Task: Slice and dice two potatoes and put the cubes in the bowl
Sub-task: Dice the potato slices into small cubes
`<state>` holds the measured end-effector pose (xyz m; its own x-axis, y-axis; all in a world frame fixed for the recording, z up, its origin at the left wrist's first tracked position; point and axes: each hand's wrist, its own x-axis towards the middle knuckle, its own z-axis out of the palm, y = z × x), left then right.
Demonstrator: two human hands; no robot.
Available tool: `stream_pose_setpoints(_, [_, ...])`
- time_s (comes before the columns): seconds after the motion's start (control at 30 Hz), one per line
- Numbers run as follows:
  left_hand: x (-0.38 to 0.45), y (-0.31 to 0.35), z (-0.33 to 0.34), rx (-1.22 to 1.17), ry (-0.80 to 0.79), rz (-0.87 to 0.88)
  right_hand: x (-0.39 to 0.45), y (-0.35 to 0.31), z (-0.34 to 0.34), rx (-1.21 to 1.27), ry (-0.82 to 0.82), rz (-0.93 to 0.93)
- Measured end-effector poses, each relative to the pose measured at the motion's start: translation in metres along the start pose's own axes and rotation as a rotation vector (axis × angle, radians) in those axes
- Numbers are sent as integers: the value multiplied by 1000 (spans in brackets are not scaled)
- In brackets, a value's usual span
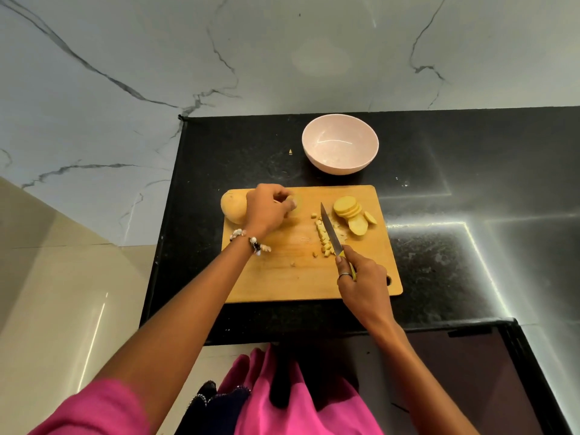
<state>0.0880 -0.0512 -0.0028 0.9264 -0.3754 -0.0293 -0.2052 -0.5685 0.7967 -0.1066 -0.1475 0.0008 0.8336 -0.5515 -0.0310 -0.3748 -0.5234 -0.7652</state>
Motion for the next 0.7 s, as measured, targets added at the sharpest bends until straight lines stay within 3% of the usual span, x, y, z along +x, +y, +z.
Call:
stream_pose_setpoints(0.13, [-26, -24, -5, 188, 147, 261, 1, -5, 9, 3, -30, -46])
stream_pose_setpoints(0.23, [-44, -38, -3, 236, 103, 343, 1, -9, 17, -24, -48, -85])
stream_pose_setpoints(0.37, [-61, -48, -2, 218, 41, 328, -1, -14, 27, -132, -84, -128])
stream_pose_setpoints(0.7, [-58, -43, 10, 266, 153, 179, 7, -24, 51, -397, -160, -183])
